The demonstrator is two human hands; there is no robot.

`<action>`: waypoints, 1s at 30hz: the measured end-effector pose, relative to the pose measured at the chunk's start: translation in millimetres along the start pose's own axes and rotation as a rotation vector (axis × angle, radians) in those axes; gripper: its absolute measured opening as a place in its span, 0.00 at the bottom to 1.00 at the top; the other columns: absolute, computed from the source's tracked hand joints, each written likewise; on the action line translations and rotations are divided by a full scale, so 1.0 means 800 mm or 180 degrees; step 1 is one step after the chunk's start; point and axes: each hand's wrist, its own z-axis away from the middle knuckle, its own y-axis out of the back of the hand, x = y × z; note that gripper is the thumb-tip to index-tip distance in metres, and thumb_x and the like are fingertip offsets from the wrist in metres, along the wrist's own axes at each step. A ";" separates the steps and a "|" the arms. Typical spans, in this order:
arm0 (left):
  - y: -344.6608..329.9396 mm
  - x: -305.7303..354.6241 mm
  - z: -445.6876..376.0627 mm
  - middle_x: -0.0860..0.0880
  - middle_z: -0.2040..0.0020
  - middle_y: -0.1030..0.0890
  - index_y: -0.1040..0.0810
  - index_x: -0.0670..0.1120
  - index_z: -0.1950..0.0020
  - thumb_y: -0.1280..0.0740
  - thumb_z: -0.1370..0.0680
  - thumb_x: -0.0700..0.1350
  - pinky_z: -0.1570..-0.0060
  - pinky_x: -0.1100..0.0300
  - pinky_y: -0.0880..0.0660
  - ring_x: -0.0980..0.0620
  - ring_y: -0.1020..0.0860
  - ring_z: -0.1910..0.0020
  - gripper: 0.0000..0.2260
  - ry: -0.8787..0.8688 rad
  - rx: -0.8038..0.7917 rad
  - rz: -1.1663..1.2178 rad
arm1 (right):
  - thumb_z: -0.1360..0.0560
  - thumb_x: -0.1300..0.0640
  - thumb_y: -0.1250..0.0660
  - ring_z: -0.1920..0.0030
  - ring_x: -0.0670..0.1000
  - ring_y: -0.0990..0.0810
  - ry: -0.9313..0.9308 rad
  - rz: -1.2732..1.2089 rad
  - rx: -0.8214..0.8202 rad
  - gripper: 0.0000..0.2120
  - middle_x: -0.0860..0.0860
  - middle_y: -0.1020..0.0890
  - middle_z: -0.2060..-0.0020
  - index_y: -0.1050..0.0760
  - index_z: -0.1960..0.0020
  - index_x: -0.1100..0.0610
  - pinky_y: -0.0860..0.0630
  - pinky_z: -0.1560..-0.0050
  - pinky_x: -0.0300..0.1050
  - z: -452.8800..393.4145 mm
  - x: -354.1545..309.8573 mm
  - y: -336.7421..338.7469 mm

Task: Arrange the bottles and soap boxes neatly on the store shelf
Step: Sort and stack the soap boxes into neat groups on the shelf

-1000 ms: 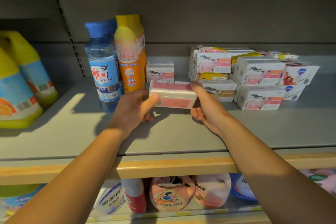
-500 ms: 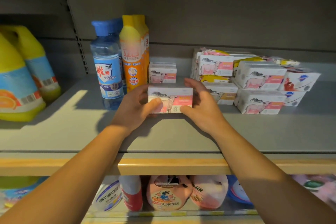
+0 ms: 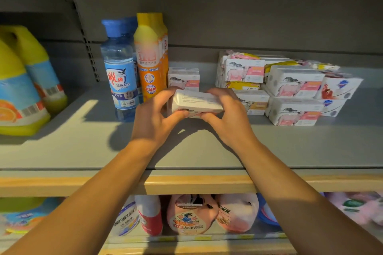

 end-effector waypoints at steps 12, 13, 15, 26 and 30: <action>0.006 -0.018 0.000 0.49 0.44 0.16 0.21 0.45 0.38 0.29 0.24 0.49 0.43 0.55 0.23 0.52 0.18 0.46 0.16 0.0664 -0.0406 -0.0654 | 0.29 0.58 0.25 0.35 0.51 0.31 -0.0226 0.0376 -0.0238 0.25 0.53 0.25 0.38 0.25 0.33 0.52 0.41 0.43 0.27 -0.005 0.011 -0.007; 0.009 -0.019 0.000 0.49 0.44 0.16 0.21 0.46 0.39 0.29 0.24 0.49 0.43 0.55 0.23 0.50 0.19 0.45 0.16 0.0701 -0.0506 -0.0814 | 0.29 0.58 0.26 0.34 0.51 0.31 -0.0239 0.0416 -0.0230 0.25 0.53 0.25 0.37 0.25 0.32 0.52 0.42 0.42 0.27 -0.005 0.011 -0.008; 0.019 -0.022 0.004 0.49 0.43 0.17 0.21 0.50 0.39 0.31 0.24 0.52 0.45 0.54 0.24 0.47 0.20 0.44 0.15 0.0712 -0.0822 -0.1187 | 0.28 0.58 0.26 0.34 0.51 0.31 -0.0149 0.0522 -0.0180 0.25 0.51 0.27 0.36 0.25 0.32 0.53 0.40 0.38 0.30 -0.005 0.009 -0.008; 0.038 -0.036 0.024 0.52 0.39 0.20 0.23 0.55 0.38 0.36 0.23 0.61 0.44 0.56 0.28 0.49 0.26 0.39 0.18 0.0544 -0.1570 -0.1663 | 0.25 0.59 0.31 0.37 0.60 0.31 0.0499 0.1684 -0.0515 0.20 0.55 0.25 0.39 0.25 0.33 0.54 0.32 0.37 0.56 -0.057 0.015 -0.036; 0.036 -0.041 0.025 0.53 0.37 0.21 0.23 0.56 0.35 0.36 0.24 0.61 0.43 0.58 0.30 0.48 0.27 0.37 0.19 0.0506 -0.1498 -0.1634 | 0.24 0.59 0.33 0.37 0.59 0.32 0.0346 0.1861 -0.0415 0.20 0.54 0.27 0.38 0.27 0.32 0.52 0.35 0.40 0.53 -0.091 0.027 -0.065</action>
